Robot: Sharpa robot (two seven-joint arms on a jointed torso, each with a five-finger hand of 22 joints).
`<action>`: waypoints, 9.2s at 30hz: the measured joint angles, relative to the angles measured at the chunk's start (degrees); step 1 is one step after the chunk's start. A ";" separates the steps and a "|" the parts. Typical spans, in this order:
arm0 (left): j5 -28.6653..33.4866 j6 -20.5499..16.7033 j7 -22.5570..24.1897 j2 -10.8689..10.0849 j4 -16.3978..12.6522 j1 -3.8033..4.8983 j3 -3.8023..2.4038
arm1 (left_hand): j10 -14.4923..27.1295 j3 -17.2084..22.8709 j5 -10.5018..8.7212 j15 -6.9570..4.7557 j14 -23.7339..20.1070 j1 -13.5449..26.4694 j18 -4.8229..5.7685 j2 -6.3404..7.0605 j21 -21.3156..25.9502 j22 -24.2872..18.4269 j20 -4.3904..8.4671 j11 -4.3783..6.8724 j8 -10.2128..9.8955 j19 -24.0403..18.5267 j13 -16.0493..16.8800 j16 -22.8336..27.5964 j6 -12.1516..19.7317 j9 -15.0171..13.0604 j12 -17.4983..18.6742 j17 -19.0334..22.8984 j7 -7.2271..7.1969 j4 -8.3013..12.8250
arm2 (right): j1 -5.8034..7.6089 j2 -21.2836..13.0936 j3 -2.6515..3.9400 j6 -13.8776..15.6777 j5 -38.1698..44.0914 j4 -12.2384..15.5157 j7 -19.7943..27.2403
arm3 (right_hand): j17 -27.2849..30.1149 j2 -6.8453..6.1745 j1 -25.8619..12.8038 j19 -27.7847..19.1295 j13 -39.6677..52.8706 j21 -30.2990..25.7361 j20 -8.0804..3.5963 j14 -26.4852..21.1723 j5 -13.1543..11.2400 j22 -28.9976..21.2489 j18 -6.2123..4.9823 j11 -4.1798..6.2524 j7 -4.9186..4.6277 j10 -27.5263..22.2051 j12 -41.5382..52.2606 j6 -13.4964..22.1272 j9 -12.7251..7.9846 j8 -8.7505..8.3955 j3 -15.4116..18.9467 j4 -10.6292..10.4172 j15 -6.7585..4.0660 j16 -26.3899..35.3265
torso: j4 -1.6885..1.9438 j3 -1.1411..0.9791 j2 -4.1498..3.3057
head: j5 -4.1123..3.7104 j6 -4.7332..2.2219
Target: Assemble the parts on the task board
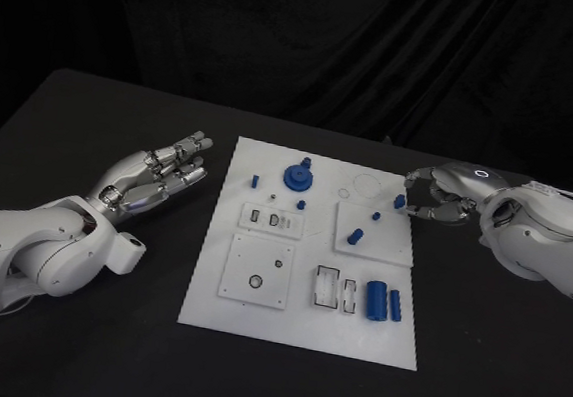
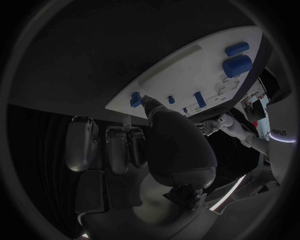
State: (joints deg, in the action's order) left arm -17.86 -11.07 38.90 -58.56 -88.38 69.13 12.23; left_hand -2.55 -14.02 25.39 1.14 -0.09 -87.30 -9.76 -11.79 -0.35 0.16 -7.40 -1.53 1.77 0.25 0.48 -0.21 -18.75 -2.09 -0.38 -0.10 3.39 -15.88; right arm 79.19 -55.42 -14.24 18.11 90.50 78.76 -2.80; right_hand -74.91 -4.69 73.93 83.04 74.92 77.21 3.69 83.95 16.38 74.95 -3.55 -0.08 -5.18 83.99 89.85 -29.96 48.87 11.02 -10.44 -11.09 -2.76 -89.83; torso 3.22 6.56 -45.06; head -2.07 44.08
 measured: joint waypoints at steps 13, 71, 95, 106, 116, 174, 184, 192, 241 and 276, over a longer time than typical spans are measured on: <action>0.00 0.24 0.00 0.13 0.11 0.00 0.00 | 0.00 0.00 0.00 0.00 0.00 0.00 0.00 0.00 0.00 0.00 0.00 0.00 0.00 0.00 -0.01 0.00 0.00 0.00 0.00 0.05 0.00 0.00 | -0.36 1.72 0.02 -0.08 0.05 -1.60 0.12 | 0.00 0.65 -0.05 0.20 0.00 0.26 0.20 0.02 0.00 -0.01 0.00 -0.47 -0.75 0.06 0.00 -1.59 -0.69 -0.40 -0.16 -0.29 0.02 0.00 | -0.03 0.02 0.02 | -0.10 0.13; 0.00 0.80 0.00 0.29 0.20 0.00 0.00 | 0.06 0.15 0.00 0.21 0.22 -0.22 0.00 0.22 0.00 0.00 0.01 -0.35 0.00 -0.01 -0.03 0.00 0.21 0.03 0.00 0.04 0.20 0.15 | -1.48 3.95 0.06 2.19 0.09 -3.76 0.85 | 0.00 4.43 2.24 -0.22 -0.02 -0.74 0.21 0.11 -0.28 -0.04 -0.01 -0.52 -0.12 -0.04 0.00 -20.07 -8.66 -3.81 -4.84 3.43 0.53 0.00 | -0.04 0.01 0.01 | 0.13 0.54; 0.00 0.89 0.00 0.49 -0.01 0.00 0.00 | -0.13 0.15 0.00 0.41 0.01 -0.22 0.00 0.22 0.00 0.00 0.01 -0.53 0.00 0.00 0.02 0.00 0.21 0.04 0.00 0.03 0.20 0.15 | 0.99 9.23 0.26 7.37 1.88 12.57 -0.51 | 0.00 4.30 2.62 -0.22 0.02 -0.73 0.21 -0.06 -0.30 0.00 -0.01 -0.48 -2.43 0.01 0.00 -22.69 -9.50 -3.33 -4.33 5.18 0.36 0.00 | -0.08 0.14 0.07 | -0.31 0.47; 0.00 0.92 0.00 0.67 0.00 0.00 -0.01 | -0.13 0.15 0.00 0.41 0.01 -0.44 0.00 -0.01 0.00 0.00 -0.20 -0.53 0.00 0.21 0.01 0.00 0.00 0.04 0.00 0.01 0.41 0.15 | -1.62 14.08 0.21 4.40 5.78 10.40 -4.42 | 0.00 3.66 1.99 -0.22 0.01 -0.74 0.21 -0.06 -0.30 -0.01 -0.01 -0.87 -2.35 0.04 0.00 -23.30 -10.19 -3.71 -4.02 5.49 0.36 0.00 | -0.08 0.10 0.05 | -0.29 0.59; 0.00 0.99 0.00 1.15 0.34 0.00 -0.01 | -0.12 0.15 0.00 0.41 0.01 -0.44 0.00 -0.01 0.00 0.00 -0.20 -0.52 0.00 0.20 0.01 0.00 0.00 0.04 0.00 0.01 0.41 0.15 | -2.37 15.88 0.22 2.31 7.68 9.27 -6.23 | 0.00 3.59 1.92 -0.22 0.01 -0.97 0.21 -0.06 -0.30 -0.01 -0.01 -0.86 -2.26 0.04 0.00 -23.38 -10.31 -3.98 -4.02 5.49 0.36 0.00 | 0.04 0.03 0.03 | -0.63 0.82; 0.00 1.36 0.00 1.30 0.83 -0.01 0.00 | 0.09 0.15 0.00 0.41 0.02 -0.67 0.00 0.22 0.00 0.09 -0.54 -0.73 0.00 0.13 -0.01 0.00 0.21 0.05 0.00 0.01 0.62 0.15 | -2.96 16.04 0.30 2.45 8.68 9.05 -6.26 | 0.00 0.10 -3.01 -0.84 -0.01 -2.90 1.64 0.00 -0.28 -0.04 -0.01 -2.71 -3.23 -0.16 0.00 -6.67 -22.66 -7.42 -1.01 3.42 2.06 0.00 | -0.03 -0.02 0.00 | -0.09 1.10; 0.00 0.86 0.00 0.58 0.40 0.00 -0.02 | -0.79 -0.34 0.00 1.46 0.46 1.74 0.00 -1.09 -1.24 1.03 -2.99 -1.60 0.22 2.16 0.17 0.00 -0.73 -0.10 0.00 0.00 1.37 -0.97 | -0.95 11.61 0.65 10.13 8.68 11.95 -4.52 | 0.00 -0.50 -3.61 -0.84 -0.01 -2.90 1.64 0.00 -0.28 -0.04 -0.01 -2.71 -3.27 -0.16 0.00 -6.55 -23.22 -7.42 -0.24 2.63 2.06 0.00 | -0.03 -0.03 -0.01 | 1.01 -1.91; 0.06 -0.50 -0.01 2.22 2.81 5.27 -0.11 | -22.13 -2.17 0.00 7.46 21.34 5.56 0.01 -2.68 -13.32 6.80 -7.63 -6.05 0.70 19.91 5.10 -11.56 -4.45 -0.49 -4.12 -4.68 1.90 -0.87 | 0.64 6.14 0.56 18.00 8.70 14.14 -1.29 | 0.00 -0.51 -3.37 -0.63 -0.02 -2.90 1.85 0.00 -0.28 -0.04 -0.01 -2.71 -2.64 -0.16 0.00 -6.77 -23.39 -7.24 -0.72 2.16 2.06 0.00 | -0.20 -0.43 0.28 | 2.64 -4.94; -51.82 4.40 -53.73 22.55 6.49 9.86 -0.06 | -80.28 2.40 0.33 -4.14 83.94 20.47 8.54 4.29 -88.84 74.79 3.82 1.01 34.17 83.81 71.57 -89.64 -28.41 -46.38 -74.56 -74.84 -0.70 -0.90 | 0.86 -0.05 0.03 20.71 8.50 10.30 0.12 | 0.00 0.25 -0.57 -0.42 0.01 -2.63 1.63 0.05 -0.28 -0.02 -0.01 -2.28 -1.84 -0.16 0.00 -11.08 -24.04 -6.15 -1.43 0.02 1.68 0.00 | -2.69 -6.57 5.04 | 5.28 -1.34; -59.21 8.64 -66.31 24.95 5.37 9.94 -0.05 | -80.05 3.16 0.33 -6.38 83.94 21.90 8.52 4.80 -88.83 74.77 5.96 3.08 34.69 83.71 71.57 -89.64 -33.88 -55.82 -74.79 -74.83 -3.19 -0.95 | 0.86 1.07 0.03 19.71 8.46 9.51 -0.84 | 0.00 0.25 -0.57 -0.42 0.00 -2.64 1.63 0.05 -0.28 -0.04 -0.01 -2.28 -2.05 -0.16 0.00 -12.71 -24.28 -5.92 -1.42 -0.61 1.68 0.00 | -3.85 -7.47 5.23 | 5.90 3.60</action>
State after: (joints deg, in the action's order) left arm -77.07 -2.43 -27.41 -33.60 -83.01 79.07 12.18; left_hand -82.60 -10.86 25.72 -5.24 83.85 -65.40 -1.24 -6.99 -89.18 74.92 -1.44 1.54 36.46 83.96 72.06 -89.85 -52.63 -57.91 -75.17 -74.92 0.20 -16.83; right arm 80.05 -54.35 -14.21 37.83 98.95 88.26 -3.65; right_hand -74.90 -4.44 73.35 82.62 74.91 74.58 5.32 84.00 16.10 74.91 -3.56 -2.36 -7.23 83.83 89.85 -42.67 24.59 5.09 -11.86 -11.70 -1.08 -89.83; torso -0.63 -0.91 -39.83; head 3.83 47.68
